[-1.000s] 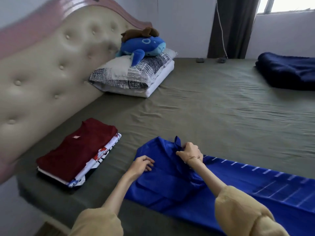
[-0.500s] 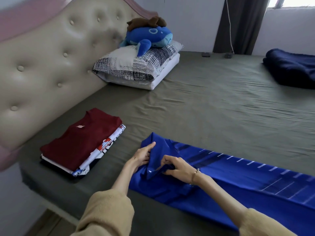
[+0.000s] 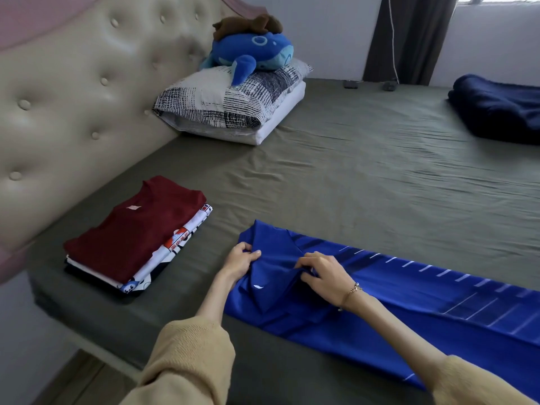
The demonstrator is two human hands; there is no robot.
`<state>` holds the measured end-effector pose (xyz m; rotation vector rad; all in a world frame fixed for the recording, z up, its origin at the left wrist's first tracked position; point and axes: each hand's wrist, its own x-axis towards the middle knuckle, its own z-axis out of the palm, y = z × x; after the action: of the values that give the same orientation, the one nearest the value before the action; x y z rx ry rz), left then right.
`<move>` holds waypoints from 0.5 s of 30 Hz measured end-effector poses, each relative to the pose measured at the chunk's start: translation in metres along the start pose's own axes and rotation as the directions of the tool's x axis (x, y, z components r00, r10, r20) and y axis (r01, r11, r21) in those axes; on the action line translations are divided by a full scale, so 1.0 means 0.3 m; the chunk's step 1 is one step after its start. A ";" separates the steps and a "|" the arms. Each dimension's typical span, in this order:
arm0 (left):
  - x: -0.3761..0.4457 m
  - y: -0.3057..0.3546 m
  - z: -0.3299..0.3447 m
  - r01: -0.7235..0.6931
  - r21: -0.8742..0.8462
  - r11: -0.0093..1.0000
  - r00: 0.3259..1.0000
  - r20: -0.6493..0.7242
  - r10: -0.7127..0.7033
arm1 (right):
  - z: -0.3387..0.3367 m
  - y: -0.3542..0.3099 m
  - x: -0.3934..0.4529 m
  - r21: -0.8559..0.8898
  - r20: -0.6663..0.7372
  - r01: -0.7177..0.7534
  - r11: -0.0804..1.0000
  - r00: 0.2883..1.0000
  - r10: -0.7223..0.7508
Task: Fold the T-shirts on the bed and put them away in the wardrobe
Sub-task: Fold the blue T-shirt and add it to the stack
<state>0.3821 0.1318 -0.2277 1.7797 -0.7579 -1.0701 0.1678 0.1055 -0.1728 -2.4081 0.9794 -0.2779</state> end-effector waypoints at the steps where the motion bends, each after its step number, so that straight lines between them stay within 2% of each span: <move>1: 0.000 -0.002 -0.001 -0.004 0.016 1.000 1.000 -0.001 0.004 | -0.007 -0.003 0.006 0.019 -0.009 -0.042 0.999 0.999 0.042; 3: 0.004 -0.009 -0.001 -0.011 0.041 0.999 1.000 0.000 0.011 | -0.014 0.001 0.031 0.062 -0.023 -0.132 0.989 0.991 0.134; 5: 0.003 -0.009 0.000 -0.016 0.044 0.999 1.000 -0.005 0.017 | -0.010 0.017 0.073 0.035 -0.030 -0.231 0.972 0.972 0.232; 9: -0.013 0.007 0.017 -0.003 -0.061 0.998 1.000 -0.003 0.003 | -0.017 0.068 0.151 0.096 0.004 -0.495 0.864 0.868 0.497; 12: -0.023 0.024 0.025 0.018 -0.103 0.995 0.999 -0.026 -0.020 | -0.024 0.081 0.168 0.097 0.061 -0.585 0.805 0.811 0.582; 15: -0.054 0.039 0.025 -0.018 -0.116 0.993 1.000 -0.018 0.016 | -0.012 0.063 0.158 0.039 0.035 -0.623 0.782 0.783 0.622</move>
<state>0.3677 0.1377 -0.2131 1.6786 -0.6853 -1.0649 0.1894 0.0596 -0.1801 -1.8930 1.6666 -0.0287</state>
